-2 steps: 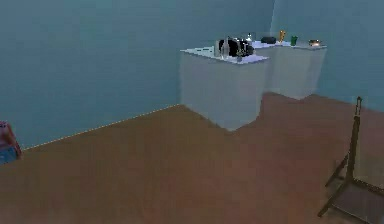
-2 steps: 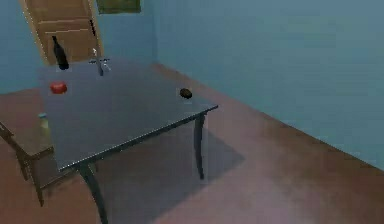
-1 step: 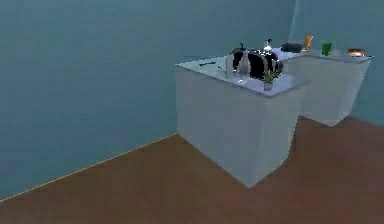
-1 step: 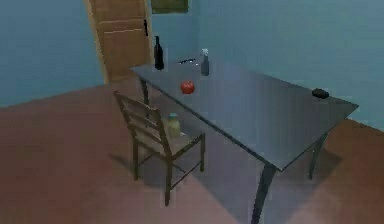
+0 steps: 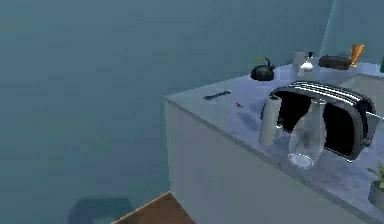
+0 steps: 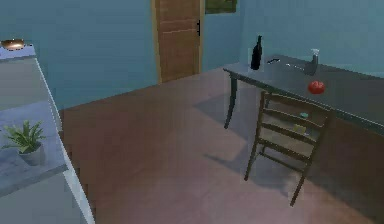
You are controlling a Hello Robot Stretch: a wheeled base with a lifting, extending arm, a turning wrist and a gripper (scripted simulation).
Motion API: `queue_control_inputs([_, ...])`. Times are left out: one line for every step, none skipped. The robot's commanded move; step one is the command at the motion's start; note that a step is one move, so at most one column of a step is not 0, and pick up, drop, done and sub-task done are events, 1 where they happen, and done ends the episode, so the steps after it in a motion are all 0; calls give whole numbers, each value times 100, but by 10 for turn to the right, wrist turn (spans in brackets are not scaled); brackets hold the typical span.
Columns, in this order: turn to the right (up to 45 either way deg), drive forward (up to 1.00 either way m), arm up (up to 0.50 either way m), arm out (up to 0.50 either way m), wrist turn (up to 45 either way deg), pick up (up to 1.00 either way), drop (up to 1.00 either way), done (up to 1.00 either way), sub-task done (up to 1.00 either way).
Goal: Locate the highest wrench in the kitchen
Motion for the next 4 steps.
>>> queue_control_inputs([0, 20, 0, 0, 0, 0, 0, 0, 0])
queue_control_inputs([60, 0, 0, 0, 0, 0, 0, 0, 0])
queue_control_inputs([30, 0, 0, 0, 0, 0, 0, 0, 0])
queue_control_inputs([0, 100, 0, 0, 0, 0, 0, 0, 0])
